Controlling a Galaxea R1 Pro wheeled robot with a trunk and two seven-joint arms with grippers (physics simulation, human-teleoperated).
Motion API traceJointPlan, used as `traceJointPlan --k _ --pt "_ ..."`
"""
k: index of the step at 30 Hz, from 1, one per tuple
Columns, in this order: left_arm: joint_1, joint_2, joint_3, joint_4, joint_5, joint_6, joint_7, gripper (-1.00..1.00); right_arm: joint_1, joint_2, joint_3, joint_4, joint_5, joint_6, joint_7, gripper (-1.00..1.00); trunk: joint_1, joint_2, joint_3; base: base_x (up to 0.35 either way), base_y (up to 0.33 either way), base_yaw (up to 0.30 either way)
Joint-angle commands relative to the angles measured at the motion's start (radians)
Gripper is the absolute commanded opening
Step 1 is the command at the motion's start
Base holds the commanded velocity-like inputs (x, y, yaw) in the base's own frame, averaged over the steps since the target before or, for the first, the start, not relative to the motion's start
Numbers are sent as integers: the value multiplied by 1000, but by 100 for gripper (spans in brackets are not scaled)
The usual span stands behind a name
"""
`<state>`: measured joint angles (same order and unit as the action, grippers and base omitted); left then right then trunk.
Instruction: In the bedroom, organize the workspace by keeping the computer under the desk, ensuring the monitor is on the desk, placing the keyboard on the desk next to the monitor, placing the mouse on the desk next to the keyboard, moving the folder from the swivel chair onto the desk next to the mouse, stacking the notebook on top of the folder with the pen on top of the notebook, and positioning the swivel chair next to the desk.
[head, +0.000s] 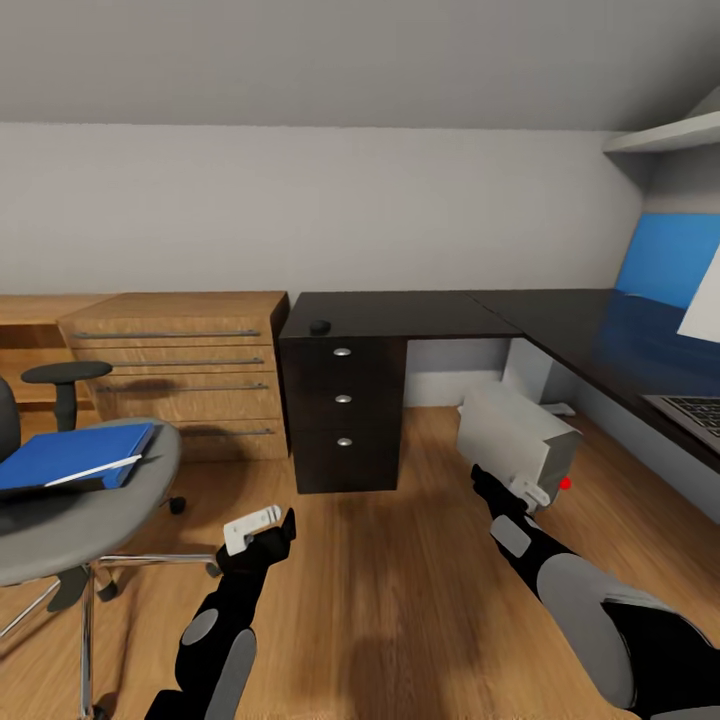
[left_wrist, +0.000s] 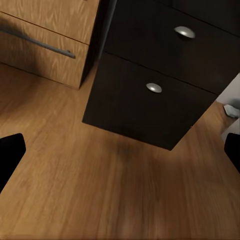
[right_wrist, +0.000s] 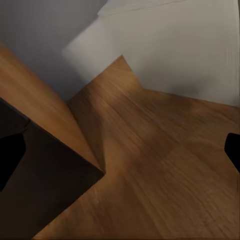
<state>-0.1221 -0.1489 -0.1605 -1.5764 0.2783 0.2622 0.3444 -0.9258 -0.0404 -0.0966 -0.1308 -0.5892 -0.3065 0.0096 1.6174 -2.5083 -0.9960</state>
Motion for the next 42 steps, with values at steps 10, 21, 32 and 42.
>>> traceJointPlan --k 10,21,32,42 --pt "-1 -1 -8 -9 9 3 6 100 0 0 -8 0 5 -5 -3 100 4 -3 -40 0 0 0" --pt "-1 -1 -9 -14 9 5 5 100 0 0 -7 0 5 -6 -2 100 9 -5 -82 0 0 0" --pt "-1 -1 -8 -14 8 5 5 100 -1 2 -9 7 3 -102 1 100 14 -8 -125 0 0 -4" --pt "-1 -1 -7 -14 7 5 5 100 0 2 -9 7 3 -104 1 100 17 -10 -149 0 0 -189"
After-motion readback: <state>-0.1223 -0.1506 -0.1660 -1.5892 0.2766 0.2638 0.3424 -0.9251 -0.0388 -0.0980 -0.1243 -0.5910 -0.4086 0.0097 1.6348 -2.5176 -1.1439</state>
